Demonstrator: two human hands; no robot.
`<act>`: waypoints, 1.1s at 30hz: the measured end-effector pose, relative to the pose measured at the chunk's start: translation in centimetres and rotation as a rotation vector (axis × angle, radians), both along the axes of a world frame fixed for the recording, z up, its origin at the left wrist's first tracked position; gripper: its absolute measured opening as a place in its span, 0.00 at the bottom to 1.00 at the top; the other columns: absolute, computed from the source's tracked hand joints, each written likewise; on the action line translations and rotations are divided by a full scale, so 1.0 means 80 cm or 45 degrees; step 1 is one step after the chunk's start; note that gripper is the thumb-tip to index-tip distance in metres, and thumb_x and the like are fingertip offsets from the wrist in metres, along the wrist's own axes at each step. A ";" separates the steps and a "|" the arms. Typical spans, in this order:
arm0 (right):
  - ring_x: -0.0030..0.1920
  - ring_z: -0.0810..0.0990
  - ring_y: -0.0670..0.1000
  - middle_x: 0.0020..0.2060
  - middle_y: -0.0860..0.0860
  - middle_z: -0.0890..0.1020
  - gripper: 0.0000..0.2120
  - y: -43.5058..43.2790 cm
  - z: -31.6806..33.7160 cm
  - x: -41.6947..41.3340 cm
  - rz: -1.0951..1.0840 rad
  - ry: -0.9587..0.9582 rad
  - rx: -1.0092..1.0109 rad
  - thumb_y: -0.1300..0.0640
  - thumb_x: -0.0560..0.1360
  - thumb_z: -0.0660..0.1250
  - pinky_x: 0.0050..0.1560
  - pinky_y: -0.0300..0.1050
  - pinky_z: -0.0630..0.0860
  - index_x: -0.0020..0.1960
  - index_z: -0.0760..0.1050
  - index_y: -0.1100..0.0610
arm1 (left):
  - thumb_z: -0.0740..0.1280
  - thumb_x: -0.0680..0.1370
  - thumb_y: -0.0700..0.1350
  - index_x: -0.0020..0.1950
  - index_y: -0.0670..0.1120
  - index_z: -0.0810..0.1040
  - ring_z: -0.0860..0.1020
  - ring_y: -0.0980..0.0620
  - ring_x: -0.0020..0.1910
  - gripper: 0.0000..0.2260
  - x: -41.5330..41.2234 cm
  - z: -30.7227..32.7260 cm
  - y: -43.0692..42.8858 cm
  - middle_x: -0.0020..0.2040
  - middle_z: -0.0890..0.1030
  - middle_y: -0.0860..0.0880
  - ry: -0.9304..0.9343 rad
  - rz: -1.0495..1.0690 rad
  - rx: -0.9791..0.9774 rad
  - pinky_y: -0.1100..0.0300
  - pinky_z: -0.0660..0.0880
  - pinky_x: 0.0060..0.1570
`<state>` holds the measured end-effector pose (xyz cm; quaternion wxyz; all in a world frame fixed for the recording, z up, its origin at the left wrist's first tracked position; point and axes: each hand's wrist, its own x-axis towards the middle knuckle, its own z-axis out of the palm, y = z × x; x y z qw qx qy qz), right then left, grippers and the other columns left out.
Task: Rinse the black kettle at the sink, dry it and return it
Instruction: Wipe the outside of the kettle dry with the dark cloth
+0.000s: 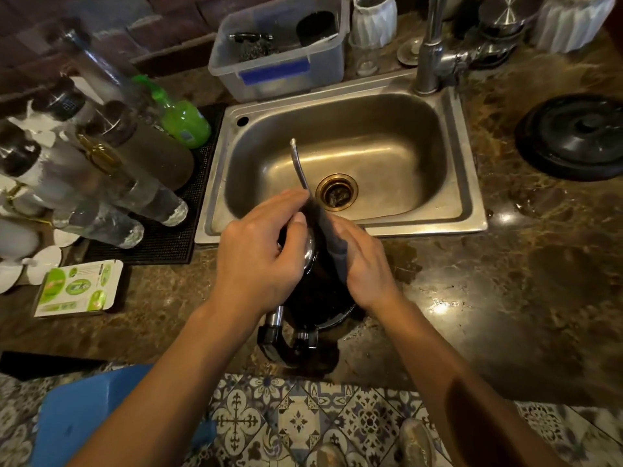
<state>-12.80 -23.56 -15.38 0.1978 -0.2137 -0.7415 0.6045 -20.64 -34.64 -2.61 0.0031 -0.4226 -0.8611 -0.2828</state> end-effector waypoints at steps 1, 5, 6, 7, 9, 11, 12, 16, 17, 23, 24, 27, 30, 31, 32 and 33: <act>0.69 0.74 0.43 0.68 0.47 0.77 0.17 -0.011 -0.004 0.010 -0.056 0.021 -0.016 0.55 0.86 0.54 0.72 0.45 0.69 0.73 0.72 0.52 | 0.63 0.80 0.44 0.66 0.45 0.81 0.77 0.56 0.67 0.16 0.000 0.000 0.000 0.65 0.82 0.49 -0.003 0.005 -0.004 0.54 0.74 0.67; 0.80 0.56 0.44 0.80 0.45 0.60 0.25 -0.069 -0.013 0.046 -0.238 -0.043 -0.070 0.44 0.84 0.45 0.79 0.54 0.58 0.81 0.54 0.45 | 0.62 0.80 0.44 0.64 0.45 0.82 0.78 0.56 0.66 0.15 0.001 0.001 0.000 0.64 0.83 0.50 -0.012 0.016 -0.019 0.55 0.74 0.67; 0.82 0.52 0.47 0.82 0.48 0.56 0.26 -0.083 -0.016 0.051 -0.251 -0.023 -0.004 0.42 0.84 0.44 0.80 0.59 0.55 0.82 0.48 0.42 | 0.62 0.80 0.44 0.64 0.45 0.83 0.78 0.56 0.66 0.15 0.001 0.002 0.001 0.63 0.83 0.50 -0.007 0.018 -0.021 0.55 0.75 0.67; 0.82 0.48 0.49 0.83 0.48 0.51 0.27 -0.097 -0.019 0.054 -0.265 -0.007 0.071 0.43 0.84 0.45 0.80 0.61 0.53 0.81 0.42 0.40 | 0.62 0.80 0.44 0.63 0.45 0.83 0.78 0.56 0.65 0.15 0.002 0.002 0.001 0.63 0.83 0.50 -0.003 0.017 -0.023 0.54 0.75 0.66; 0.83 0.42 0.50 0.83 0.46 0.44 0.30 -0.117 -0.023 0.055 -0.306 -0.014 0.204 0.45 0.84 0.47 0.81 0.61 0.48 0.81 0.36 0.40 | 0.62 0.80 0.44 0.63 0.45 0.83 0.79 0.55 0.65 0.15 0.002 0.003 0.001 0.63 0.83 0.50 -0.003 0.012 -0.021 0.54 0.76 0.65; 0.83 0.41 0.53 0.83 0.49 0.43 0.31 -0.128 -0.023 0.051 -0.336 0.008 0.330 0.45 0.84 0.47 0.81 0.59 0.45 0.82 0.37 0.47 | 0.62 0.80 0.45 0.63 0.45 0.83 0.79 0.56 0.64 0.15 0.002 0.003 0.000 0.63 0.83 0.50 0.001 0.008 -0.017 0.54 0.76 0.65; 0.83 0.42 0.55 0.83 0.52 0.45 0.30 -0.130 -0.022 0.048 -0.345 0.032 0.388 0.44 0.85 0.46 0.81 0.58 0.44 0.82 0.38 0.49 | 0.62 0.81 0.45 0.63 0.45 0.83 0.79 0.56 0.64 0.15 0.002 0.003 -0.001 0.63 0.83 0.50 0.004 0.006 -0.015 0.54 0.76 0.65; 0.82 0.52 0.58 0.81 0.59 0.55 0.30 -0.114 -0.003 0.035 -0.336 0.124 0.449 0.43 0.84 0.44 0.80 0.61 0.52 0.82 0.47 0.54 | 0.62 0.81 0.45 0.63 0.46 0.83 0.80 0.57 0.63 0.15 0.002 0.004 0.000 0.62 0.84 0.51 0.017 -0.007 -0.018 0.56 0.77 0.63; 0.81 0.57 0.59 0.80 0.61 0.60 0.30 -0.109 0.003 0.032 -0.336 0.159 0.443 0.43 0.84 0.44 0.79 0.63 0.56 0.81 0.52 0.58 | 0.62 0.81 0.45 0.63 0.47 0.83 0.80 0.56 0.62 0.15 0.002 0.004 0.000 0.62 0.84 0.51 0.019 -0.005 -0.019 0.58 0.77 0.62; 0.68 0.75 0.51 0.67 0.54 0.78 0.19 -0.041 0.008 0.006 -0.178 0.171 0.438 0.59 0.84 0.55 0.67 0.54 0.72 0.73 0.70 0.60 | 0.62 0.80 0.46 0.64 0.47 0.82 0.82 0.55 0.59 0.15 0.003 0.005 0.000 0.60 0.85 0.51 0.006 0.008 -0.033 0.62 0.77 0.58; 0.66 0.77 0.49 0.64 0.52 0.79 0.17 -0.030 0.005 0.001 -0.132 0.132 0.423 0.61 0.84 0.57 0.65 0.52 0.73 0.72 0.72 0.58 | 0.62 0.80 0.46 0.64 0.47 0.82 0.82 0.55 0.58 0.15 0.003 0.005 0.000 0.60 0.85 0.51 0.004 0.011 -0.032 0.62 0.77 0.56; 0.66 0.76 0.46 0.65 0.49 0.79 0.16 -0.021 -0.005 -0.003 -0.160 0.059 0.374 0.61 0.85 0.58 0.65 0.52 0.74 0.71 0.73 0.55 | 0.62 0.81 0.46 0.63 0.47 0.83 0.83 0.54 0.53 0.15 0.003 0.005 0.000 0.58 0.86 0.51 0.000 0.017 -0.026 0.67 0.75 0.51; 0.75 0.68 0.48 0.74 0.51 0.73 0.22 -0.054 -0.018 0.020 -0.324 0.061 0.228 0.50 0.86 0.50 0.73 0.55 0.67 0.77 0.66 0.55 | 0.62 0.81 0.46 0.63 0.47 0.83 0.84 0.53 0.49 0.15 0.004 0.005 -0.001 0.57 0.86 0.51 -0.011 0.030 -0.030 0.68 0.73 0.47; 0.78 0.64 0.49 0.76 0.52 0.69 0.26 -0.071 -0.022 0.030 -0.379 0.072 0.187 0.46 0.86 0.46 0.75 0.57 0.64 0.79 0.63 0.55 | 0.62 0.81 0.46 0.63 0.47 0.83 0.84 0.53 0.49 0.15 0.005 0.006 -0.001 0.57 0.86 0.51 -0.012 0.031 -0.032 0.68 0.73 0.47; 0.80 0.60 0.51 0.79 0.54 0.65 0.28 -0.087 -0.026 0.039 -0.415 0.074 0.186 0.43 0.85 0.44 0.77 0.60 0.62 0.81 0.57 0.55 | 0.62 0.81 0.46 0.63 0.47 0.83 0.84 0.52 0.49 0.15 0.006 0.006 0.000 0.57 0.86 0.51 -0.013 0.030 -0.035 0.68 0.73 0.47; 0.81 0.56 0.53 0.81 0.56 0.60 0.29 -0.102 -0.029 0.045 -0.427 0.066 0.221 0.42 0.84 0.44 0.78 0.61 0.59 0.82 0.52 0.54 | 0.62 0.81 0.46 0.63 0.47 0.83 0.84 0.52 0.49 0.14 0.007 0.007 0.000 0.57 0.86 0.51 -0.012 0.030 -0.038 0.68 0.73 0.48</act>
